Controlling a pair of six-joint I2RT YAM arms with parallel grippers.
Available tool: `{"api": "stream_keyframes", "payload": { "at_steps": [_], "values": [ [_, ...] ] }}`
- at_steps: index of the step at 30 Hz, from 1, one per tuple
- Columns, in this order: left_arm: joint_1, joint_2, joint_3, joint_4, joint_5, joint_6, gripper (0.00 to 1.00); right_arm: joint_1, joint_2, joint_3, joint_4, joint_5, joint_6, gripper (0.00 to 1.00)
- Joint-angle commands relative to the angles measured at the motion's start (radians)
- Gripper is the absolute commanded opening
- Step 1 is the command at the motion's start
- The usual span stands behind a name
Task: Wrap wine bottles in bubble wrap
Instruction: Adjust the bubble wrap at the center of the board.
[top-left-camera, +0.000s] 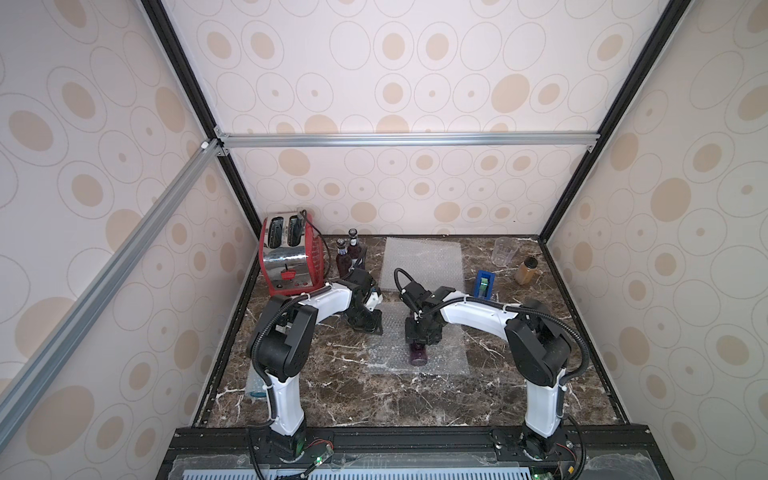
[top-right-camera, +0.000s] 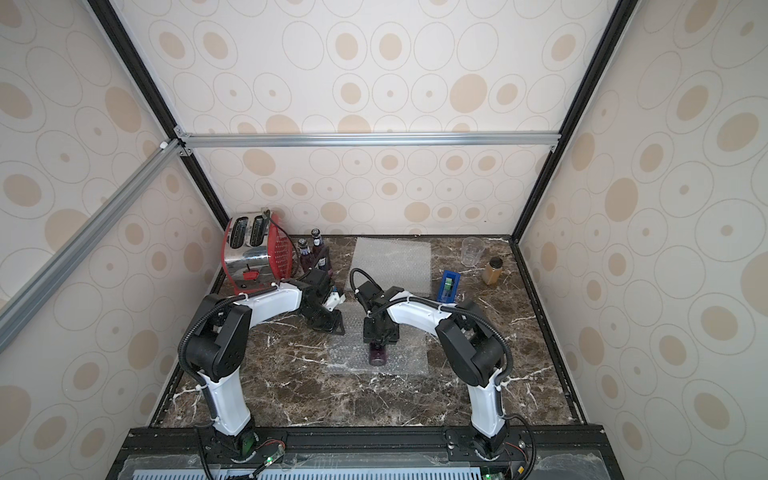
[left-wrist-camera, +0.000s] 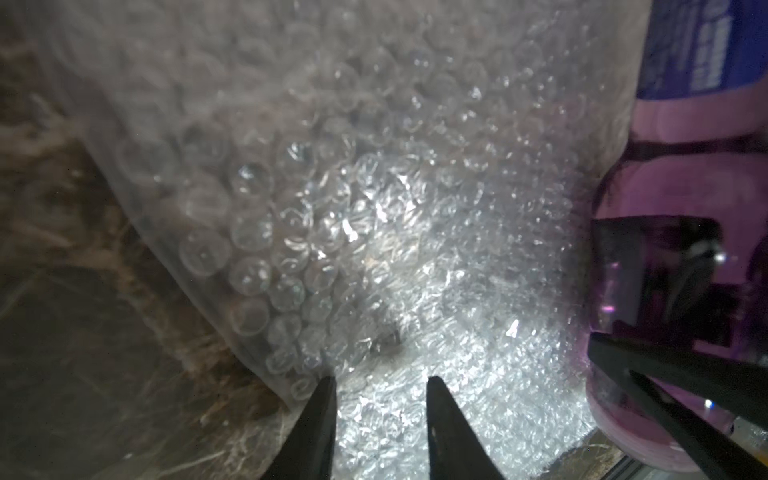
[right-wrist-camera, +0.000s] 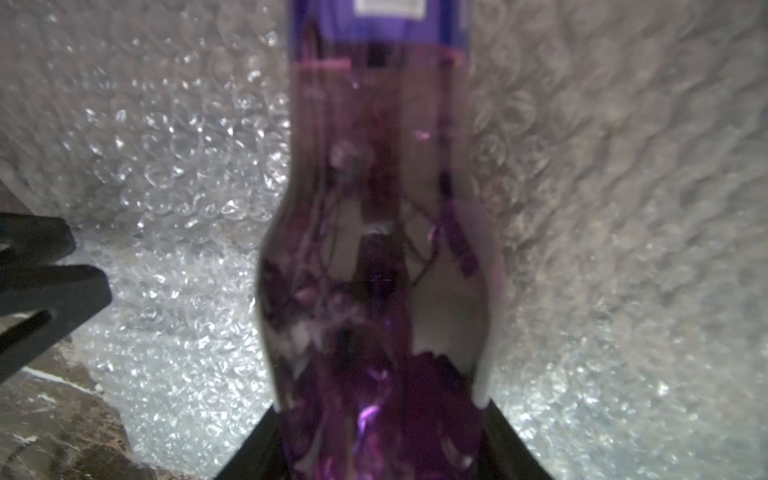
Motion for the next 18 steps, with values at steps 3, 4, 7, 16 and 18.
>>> {"api": "stream_keyframes", "payload": {
  "at_steps": [3, 4, 7, 16, 18],
  "values": [
    [0.004, -0.054, 0.014, -0.048, 0.065, -0.003, 0.47, -0.006, -0.014, -0.019, 0.021, -0.005, 0.039, 0.41],
    [0.001, -0.072, 0.005, -0.029, 0.108, -0.021, 0.5, -0.007, -0.009, -0.014, 0.013, -0.006, 0.031, 0.44],
    [-0.003, -0.11, -0.001, -0.013, 0.188, -0.058, 0.53, -0.006, -0.006, 0.005, -0.025, -0.005, 0.014, 0.55],
    [-0.004, -0.148, 0.033, 0.039, 0.246, -0.151, 0.66, -0.009, -0.082, 0.021, -0.075, 0.008, -0.042, 0.67],
    [-0.004, -0.13, 0.057, 0.033, 0.216, -0.159, 0.66, -0.009, -0.113, 0.011, -0.069, 0.004, -0.049, 0.7]
  ]
}}
